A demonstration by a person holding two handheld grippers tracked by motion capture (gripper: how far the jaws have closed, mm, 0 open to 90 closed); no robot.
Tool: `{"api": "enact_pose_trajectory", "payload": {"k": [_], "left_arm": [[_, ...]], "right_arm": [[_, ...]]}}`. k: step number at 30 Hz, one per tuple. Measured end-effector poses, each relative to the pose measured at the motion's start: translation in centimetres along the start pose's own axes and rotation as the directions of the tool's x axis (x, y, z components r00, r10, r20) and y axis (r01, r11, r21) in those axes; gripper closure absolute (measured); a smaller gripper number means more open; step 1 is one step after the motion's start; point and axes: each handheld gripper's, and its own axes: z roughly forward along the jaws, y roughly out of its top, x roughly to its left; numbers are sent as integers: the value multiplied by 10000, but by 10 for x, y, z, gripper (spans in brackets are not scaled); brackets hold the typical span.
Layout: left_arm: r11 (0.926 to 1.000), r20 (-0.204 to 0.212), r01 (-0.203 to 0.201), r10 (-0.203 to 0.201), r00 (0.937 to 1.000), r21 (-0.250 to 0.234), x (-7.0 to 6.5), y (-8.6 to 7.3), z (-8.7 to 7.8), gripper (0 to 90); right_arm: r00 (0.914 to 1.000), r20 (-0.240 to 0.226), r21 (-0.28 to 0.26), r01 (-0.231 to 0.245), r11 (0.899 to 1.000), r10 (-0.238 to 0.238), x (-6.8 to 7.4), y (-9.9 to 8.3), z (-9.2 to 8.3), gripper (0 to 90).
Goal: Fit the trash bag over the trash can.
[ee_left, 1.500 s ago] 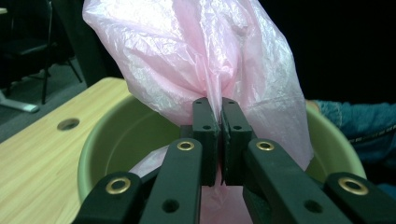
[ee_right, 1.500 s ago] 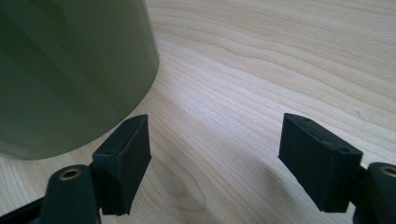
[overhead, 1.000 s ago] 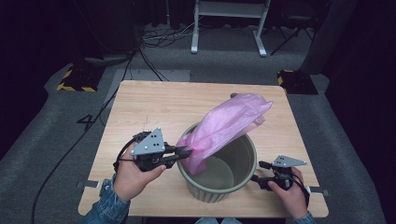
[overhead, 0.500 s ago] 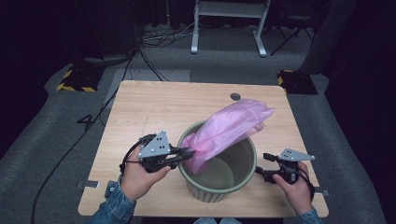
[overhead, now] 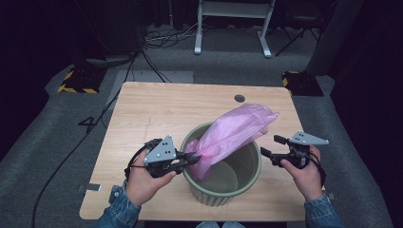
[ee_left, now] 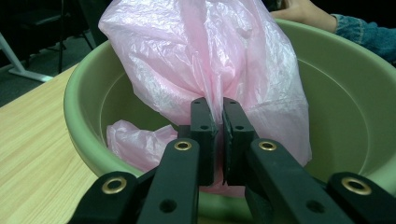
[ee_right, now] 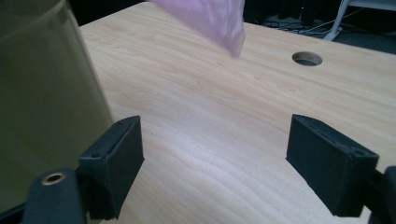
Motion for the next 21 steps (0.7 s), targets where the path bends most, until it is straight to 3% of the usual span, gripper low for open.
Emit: {"api": "enact_pose_trajectory", "payload": {"k": [8, 12, 15, 16, 17, 19, 21], "left_arm": [[10000, 140, 55, -54, 9999, -15, 0, 0, 0, 852], [9999, 218, 99, -99, 9997, -22, 0, 0, 0, 856], [9999, 270, 117, -116, 9996, -50, 0, -1, 0, 856], [9998, 312, 160, -157, 9994, -99, -1, -1, 0, 855], [9997, 341, 205, -200, 9992, -145, -1, -2, 0, 852], [9995, 361, 252, -244, 9990, -213, -2, -2, -1, 828], [9988, 216, 260, -251, 9995, -410, -4, -1, -3, 683]], "right_arm": [[9996, 14, -221, 298, 9993, -297, 0, 19, 7, 268], [9997, -218, -551, 82, 9984, -95, -1, 29, 9, 383], [9987, -440, -815, 236, 9964, -272, -1, 37, 6, 601], [9976, -555, -941, 371, 9949, -425, 0, 40, 4, 740], [9966, -586, -1037, 511, 9933, -574, 1, 42, 1, 800], [9954, -556, -1197, 711, 9903, -782, 4, 48, -4, 878], [9933, -414, -1405, 1007, 9849, -1075, 8, 55, -12, 891]]}}
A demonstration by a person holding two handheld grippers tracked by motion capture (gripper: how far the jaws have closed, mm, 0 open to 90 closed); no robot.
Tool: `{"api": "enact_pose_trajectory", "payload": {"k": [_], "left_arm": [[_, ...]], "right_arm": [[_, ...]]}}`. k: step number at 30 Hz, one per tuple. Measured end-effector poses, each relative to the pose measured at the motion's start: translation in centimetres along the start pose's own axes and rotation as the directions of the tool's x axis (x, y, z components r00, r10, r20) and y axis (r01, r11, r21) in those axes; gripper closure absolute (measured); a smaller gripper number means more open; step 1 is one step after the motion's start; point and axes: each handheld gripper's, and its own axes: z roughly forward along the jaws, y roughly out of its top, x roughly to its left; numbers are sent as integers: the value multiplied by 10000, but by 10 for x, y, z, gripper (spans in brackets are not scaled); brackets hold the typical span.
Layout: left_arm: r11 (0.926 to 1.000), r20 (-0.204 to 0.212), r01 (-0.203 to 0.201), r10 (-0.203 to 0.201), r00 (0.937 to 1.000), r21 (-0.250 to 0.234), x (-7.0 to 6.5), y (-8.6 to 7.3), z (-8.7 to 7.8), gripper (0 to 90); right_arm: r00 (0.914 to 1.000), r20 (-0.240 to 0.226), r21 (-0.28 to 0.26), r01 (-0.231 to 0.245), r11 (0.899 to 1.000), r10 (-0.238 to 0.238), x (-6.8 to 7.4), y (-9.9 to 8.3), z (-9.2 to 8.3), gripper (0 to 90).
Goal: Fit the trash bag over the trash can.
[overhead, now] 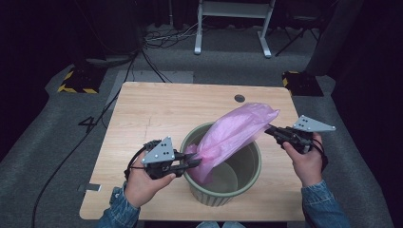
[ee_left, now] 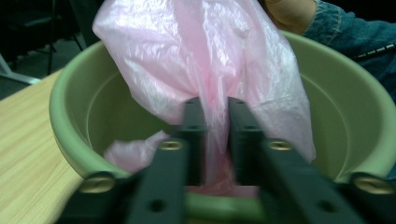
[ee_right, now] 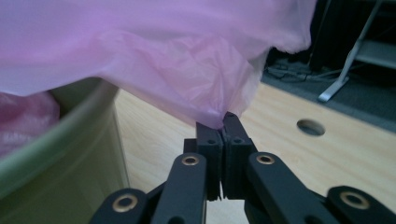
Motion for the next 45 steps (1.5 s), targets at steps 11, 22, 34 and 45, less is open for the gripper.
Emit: {"api": "enact_pose_trajectory", "payload": {"k": [11, 22, 34, 45], "left_arm": [[9978, -8, -351, 351, 9994, -562, -9, 34, -3, 440], [9936, 634, -1047, 1072, 9922, -417, -21, 58, 31, 390], [9930, 874, -1076, 1115, 9899, -478, -22, 69, 44, 380], [9977, 140, -661, 663, 9977, -158, -7, 62, 34, 884]], "right_arm": [[9958, 126, -758, 911, 9930, -904, 22, 31, -28, 891], [9838, -658, -1451, 1557, 9771, -1665, 64, 54, -33, 890], [9554, -1657, -1729, 2161, 9609, -2447, 105, 68, -21, 890], [9457, -2112, -1694, 2134, 9622, -2469, 110, 64, -16, 891]]}}
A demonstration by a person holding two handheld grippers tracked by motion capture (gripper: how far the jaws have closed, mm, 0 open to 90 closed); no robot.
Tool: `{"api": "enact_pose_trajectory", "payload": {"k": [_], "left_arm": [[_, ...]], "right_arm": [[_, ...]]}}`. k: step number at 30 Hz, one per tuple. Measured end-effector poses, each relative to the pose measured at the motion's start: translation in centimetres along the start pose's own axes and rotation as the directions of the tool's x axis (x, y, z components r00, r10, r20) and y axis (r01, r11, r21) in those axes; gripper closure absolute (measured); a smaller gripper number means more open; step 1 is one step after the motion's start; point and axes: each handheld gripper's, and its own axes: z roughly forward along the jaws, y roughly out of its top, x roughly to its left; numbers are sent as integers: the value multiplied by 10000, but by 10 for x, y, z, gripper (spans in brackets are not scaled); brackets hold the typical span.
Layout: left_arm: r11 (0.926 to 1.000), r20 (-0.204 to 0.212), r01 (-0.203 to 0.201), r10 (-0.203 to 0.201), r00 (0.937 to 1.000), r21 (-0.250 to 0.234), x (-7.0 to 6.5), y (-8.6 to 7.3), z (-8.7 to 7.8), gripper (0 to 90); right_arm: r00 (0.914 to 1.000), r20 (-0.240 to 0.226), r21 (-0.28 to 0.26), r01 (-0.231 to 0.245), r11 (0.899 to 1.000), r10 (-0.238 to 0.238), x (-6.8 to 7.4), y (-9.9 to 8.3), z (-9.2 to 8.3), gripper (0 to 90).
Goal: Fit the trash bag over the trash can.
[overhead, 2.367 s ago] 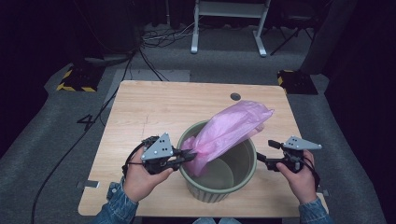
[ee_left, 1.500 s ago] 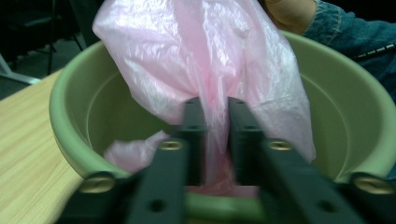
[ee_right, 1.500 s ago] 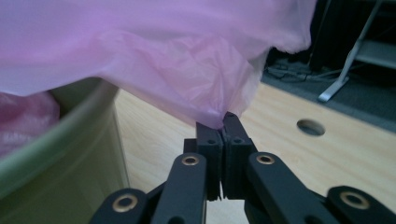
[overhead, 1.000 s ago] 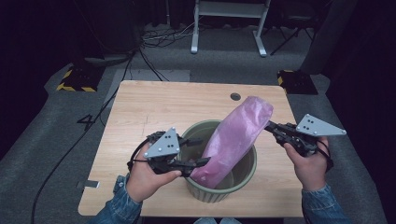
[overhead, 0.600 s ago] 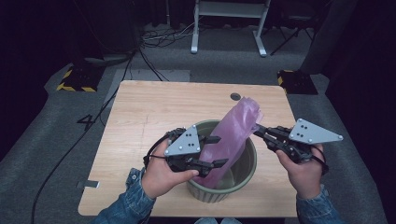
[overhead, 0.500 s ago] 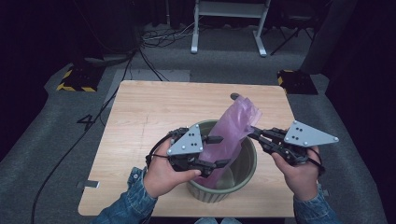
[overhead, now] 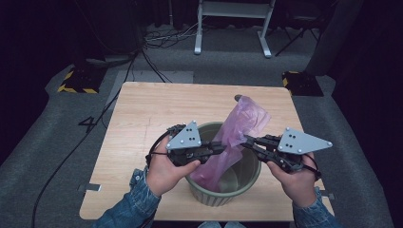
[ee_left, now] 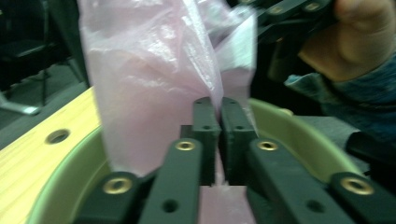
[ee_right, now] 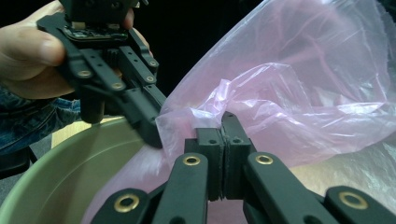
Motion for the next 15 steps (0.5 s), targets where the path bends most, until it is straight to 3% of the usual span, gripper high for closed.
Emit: {"api": "enact_pose_trajectory", "payload": {"k": [9, 15], "left_arm": [[9988, -1126, 23, 33, 9936, 494, 10, -12, -11, 900], [9973, -1555, 179, -65, 9878, 717, 17, -19, -14, 900]], "right_arm": [[9985, 424, 172, -359, 9992, 352, -9, -15, -21, 898], [9981, 473, 218, -400, 9990, 390, -5, -20, -32, 900]]}}
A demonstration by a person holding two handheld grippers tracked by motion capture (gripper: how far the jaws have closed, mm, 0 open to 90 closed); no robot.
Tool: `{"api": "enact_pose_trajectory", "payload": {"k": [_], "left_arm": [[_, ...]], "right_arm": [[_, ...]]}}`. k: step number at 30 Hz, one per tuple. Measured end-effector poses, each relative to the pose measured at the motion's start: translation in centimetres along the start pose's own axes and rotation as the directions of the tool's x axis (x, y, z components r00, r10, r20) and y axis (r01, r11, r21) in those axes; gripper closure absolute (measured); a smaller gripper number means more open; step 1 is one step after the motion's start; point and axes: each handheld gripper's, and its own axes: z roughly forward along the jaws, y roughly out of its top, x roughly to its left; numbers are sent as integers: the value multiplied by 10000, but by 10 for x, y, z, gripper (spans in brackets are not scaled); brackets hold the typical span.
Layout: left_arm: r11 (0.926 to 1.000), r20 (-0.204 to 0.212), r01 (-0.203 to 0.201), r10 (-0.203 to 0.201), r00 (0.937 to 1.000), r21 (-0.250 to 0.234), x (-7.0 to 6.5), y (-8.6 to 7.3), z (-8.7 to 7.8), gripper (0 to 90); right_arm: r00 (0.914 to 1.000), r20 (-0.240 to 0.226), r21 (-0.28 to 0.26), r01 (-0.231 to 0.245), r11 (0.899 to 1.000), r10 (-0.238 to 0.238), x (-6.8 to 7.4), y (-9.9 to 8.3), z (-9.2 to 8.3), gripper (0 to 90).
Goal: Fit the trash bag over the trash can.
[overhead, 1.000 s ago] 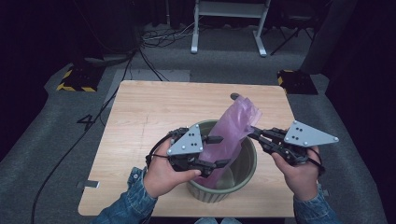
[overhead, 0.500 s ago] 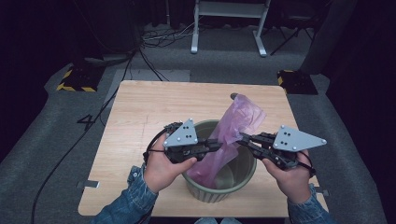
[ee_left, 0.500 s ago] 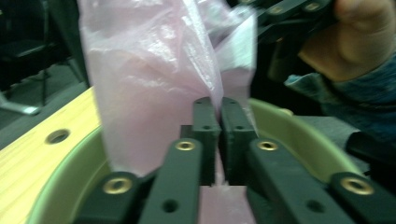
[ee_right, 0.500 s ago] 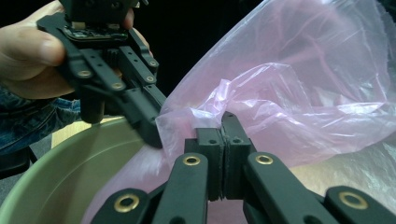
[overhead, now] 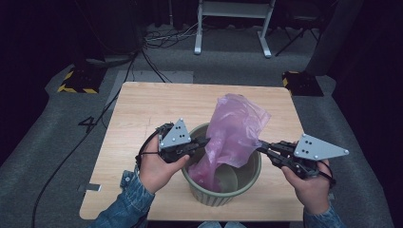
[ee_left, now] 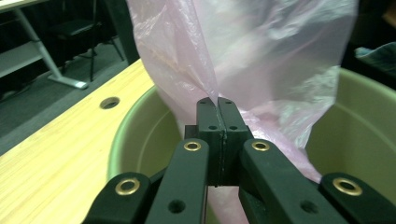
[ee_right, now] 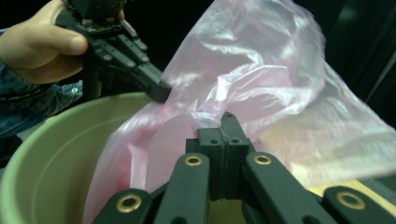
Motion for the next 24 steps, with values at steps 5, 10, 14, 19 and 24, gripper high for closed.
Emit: {"api": "enact_pose_trajectory", "payload": {"k": [5, 10, 14, 19, 24], "left_arm": [[9999, -301, 143, -142, 9994, 38, 6, -6, -4, 900], [9998, -445, 192, -188, 9988, 93, 6, -13, -7, 900], [9997, -553, 239, -235, 9982, 58, 6, -18, -10, 900], [9992, -645, 384, -376, 9972, 104, 8, -24, -10, 900], [9990, -657, 444, -438, 9969, 80, 7, -25, -9, 889]], "right_arm": [[9999, 89, 273, -74, 9996, 71, 2, -8, -9, 900], [9997, 87, 382, -239, 9990, 236, 6, -19, -17, 900], [9991, 122, 525, -411, 9978, 406, 8, -28, -24, 900], [9980, 246, 572, -590, 9966, 577, 11, -37, -35, 900], [9969, 290, 610, -751, 9953, 734, 11, -44, -41, 900]]}}
